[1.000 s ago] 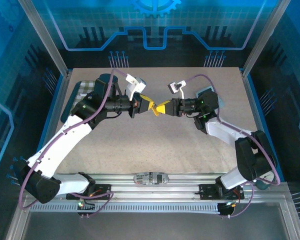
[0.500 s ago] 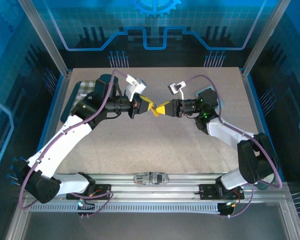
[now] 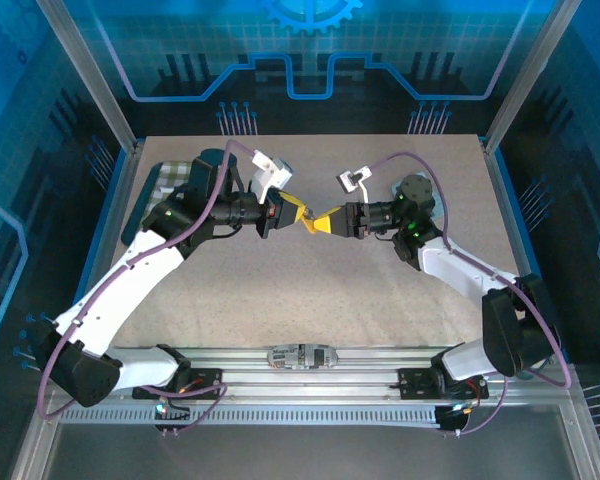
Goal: Remove the keys from the keyring
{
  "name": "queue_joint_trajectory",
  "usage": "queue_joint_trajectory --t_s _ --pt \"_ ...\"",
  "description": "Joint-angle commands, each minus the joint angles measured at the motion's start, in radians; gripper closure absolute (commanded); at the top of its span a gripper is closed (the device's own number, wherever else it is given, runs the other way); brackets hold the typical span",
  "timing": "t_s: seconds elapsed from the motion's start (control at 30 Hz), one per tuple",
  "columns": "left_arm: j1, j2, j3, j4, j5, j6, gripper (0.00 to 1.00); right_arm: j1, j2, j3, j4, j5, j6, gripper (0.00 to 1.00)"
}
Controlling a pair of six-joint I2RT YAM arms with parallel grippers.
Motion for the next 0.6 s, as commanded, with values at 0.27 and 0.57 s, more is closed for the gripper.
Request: queue_joint_trajectory --t_s 0.27,0.57 --pt "0.004 -0.007 -0.014 -0.018 0.001 0.024 1.00 -0.010 -0.020 0.052 -0.052 -0.021 -0.034 0.80" --pt "0.004 -0.006 -0.014 -0.014 0.012 0.022 1.00 -0.009 -0.025 0.071 -0.126 -0.020 -0.085 0.78"
